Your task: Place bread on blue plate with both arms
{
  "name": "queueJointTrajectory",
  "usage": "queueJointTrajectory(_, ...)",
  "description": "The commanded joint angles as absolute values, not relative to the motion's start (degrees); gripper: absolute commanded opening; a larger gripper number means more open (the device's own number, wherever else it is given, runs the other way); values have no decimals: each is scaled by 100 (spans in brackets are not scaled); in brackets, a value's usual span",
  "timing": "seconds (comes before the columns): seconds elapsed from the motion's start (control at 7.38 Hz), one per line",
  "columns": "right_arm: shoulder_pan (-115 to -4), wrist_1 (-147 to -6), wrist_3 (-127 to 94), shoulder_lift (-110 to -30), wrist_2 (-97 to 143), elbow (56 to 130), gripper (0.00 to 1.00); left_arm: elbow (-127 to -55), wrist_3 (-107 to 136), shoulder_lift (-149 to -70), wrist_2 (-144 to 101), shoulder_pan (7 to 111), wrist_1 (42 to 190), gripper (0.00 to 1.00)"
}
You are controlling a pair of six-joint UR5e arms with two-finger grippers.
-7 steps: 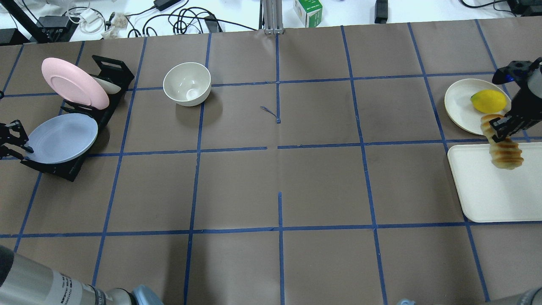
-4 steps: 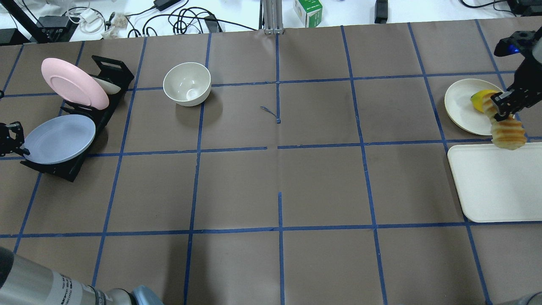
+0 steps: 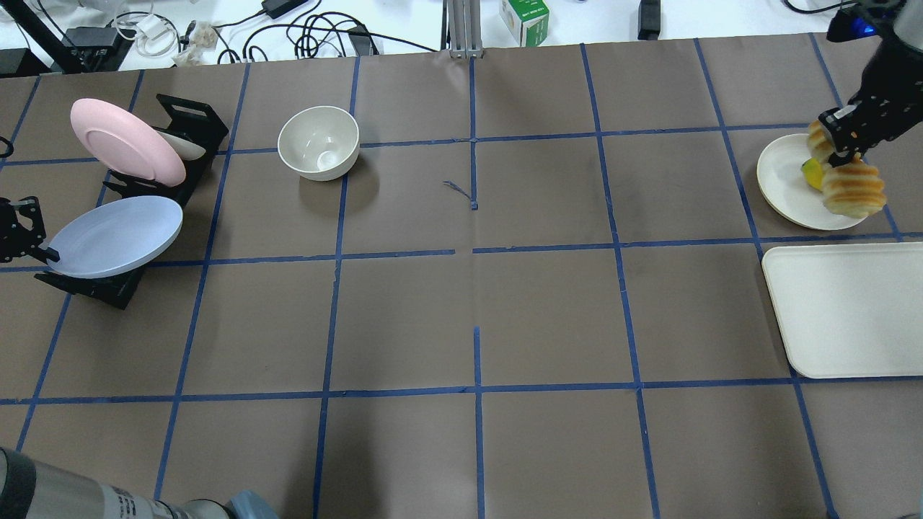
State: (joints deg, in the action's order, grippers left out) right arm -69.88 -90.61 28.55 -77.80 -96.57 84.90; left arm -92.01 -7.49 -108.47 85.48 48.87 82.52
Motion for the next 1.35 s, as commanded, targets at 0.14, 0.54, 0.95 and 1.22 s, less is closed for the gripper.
queueJointTrajectory(0.14,-7671,-8446,1821,-7787,-9642,8042,0,-9447,-432,-10433,7721,6586,8579,0)
queueJointTrajectory(0.54,-7743,-8446,1793,-7743,-9475,7972,0,-9824,2134,-10546,7568,8396,6925,0)
queueJointTrajectory(0.95,-7734,-8499,1767,-7594,-9317,7919,0,-11578,3800,-10783,7603,9429,3142,0)
queueJointTrajectory(1.22,-7734,-8473,1767,-7594,-9316,7928,0,-11857,3937,-11003,7655,9946,2830,0)
